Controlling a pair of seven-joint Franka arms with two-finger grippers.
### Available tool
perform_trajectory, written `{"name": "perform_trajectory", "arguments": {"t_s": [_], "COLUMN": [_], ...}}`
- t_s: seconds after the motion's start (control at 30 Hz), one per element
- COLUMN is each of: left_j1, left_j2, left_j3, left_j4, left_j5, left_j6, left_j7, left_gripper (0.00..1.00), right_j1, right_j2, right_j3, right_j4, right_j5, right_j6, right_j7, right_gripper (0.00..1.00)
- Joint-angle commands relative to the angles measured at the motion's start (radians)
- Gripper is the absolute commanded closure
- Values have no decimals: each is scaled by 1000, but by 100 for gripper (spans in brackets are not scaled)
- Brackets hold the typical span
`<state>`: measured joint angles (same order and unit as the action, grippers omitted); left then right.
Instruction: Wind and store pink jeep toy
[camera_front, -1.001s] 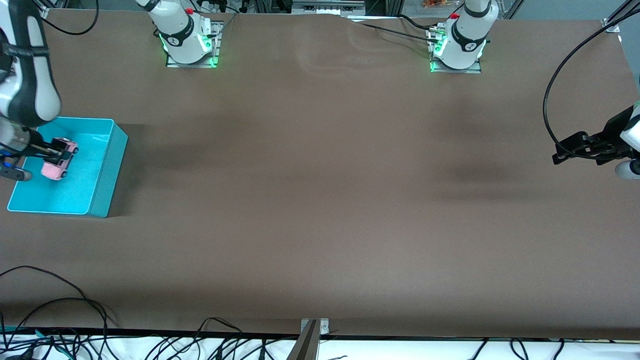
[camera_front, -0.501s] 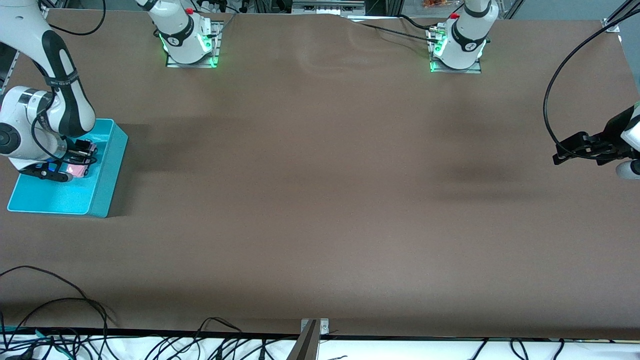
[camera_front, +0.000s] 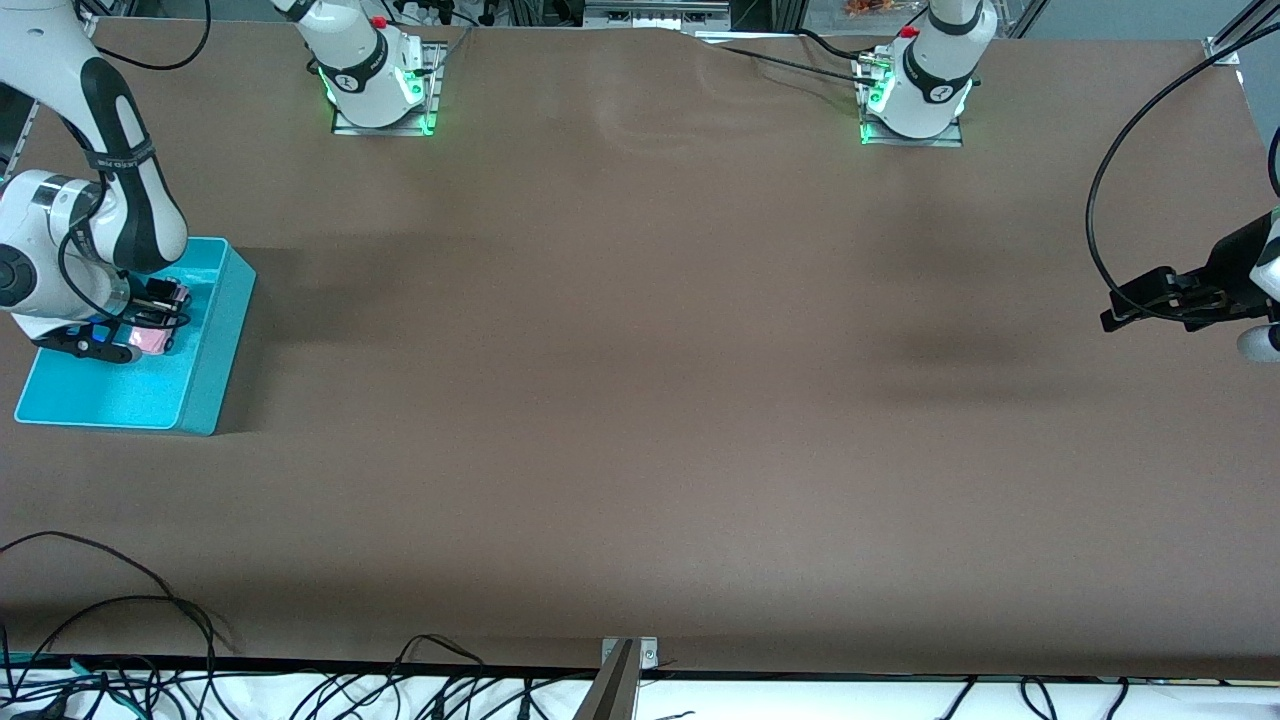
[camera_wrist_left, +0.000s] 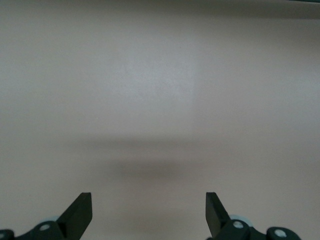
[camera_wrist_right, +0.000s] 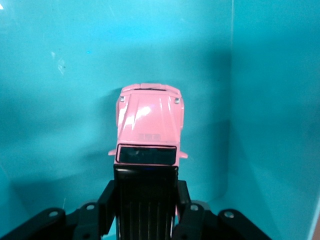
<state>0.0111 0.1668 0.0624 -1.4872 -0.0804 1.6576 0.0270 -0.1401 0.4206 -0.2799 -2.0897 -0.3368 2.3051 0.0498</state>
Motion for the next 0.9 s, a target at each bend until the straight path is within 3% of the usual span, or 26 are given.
{"name": "perform_trajectory", "arguments": {"t_s": [0.0, 0.23, 0.27, 0.3, 0.33, 0.37, 0.67, 0.87], "left_j1": [9, 9, 10, 10, 10, 10, 4, 6], "left_j2": [19, 4, 4, -1, -10, -19, -90, -150], "left_j3": [-1, -3, -3, -3, -3, -4, -13, -38], "left_j4": [36, 28, 27, 21, 16, 7, -96, -180], "left_j5": [-24, -18, -18, -18, -16, -10, 22, 53], "left_j6": [-4, -1, 1, 2, 2, 4, 59, 96], "left_j7": [7, 7, 8, 8, 8, 7, -10, -36], "left_gripper": [0, 0, 0, 0, 0, 0, 0, 0], "right_j1": [-22, -36, -36, -36, -36, -36, -35, -30], "right_j2": [-31, -8, -5, -2, 3, 3, -37, -91], "right_j3": [7, 7, 7, 8, 7, 8, 10, 56], "right_j4": [-4, -4, -4, -4, -4, -6, -3, 46], "right_j5": [-27, -27, -27, -27, -27, -27, -22, -13], "right_j6": [-21, -12, -12, -9, -3, -1, -32, -200], "right_j7": [-40, -73, -71, -71, -71, -70, -71, -68], "right_gripper": [100, 98, 79, 52, 18, 0, 0, 0]}}
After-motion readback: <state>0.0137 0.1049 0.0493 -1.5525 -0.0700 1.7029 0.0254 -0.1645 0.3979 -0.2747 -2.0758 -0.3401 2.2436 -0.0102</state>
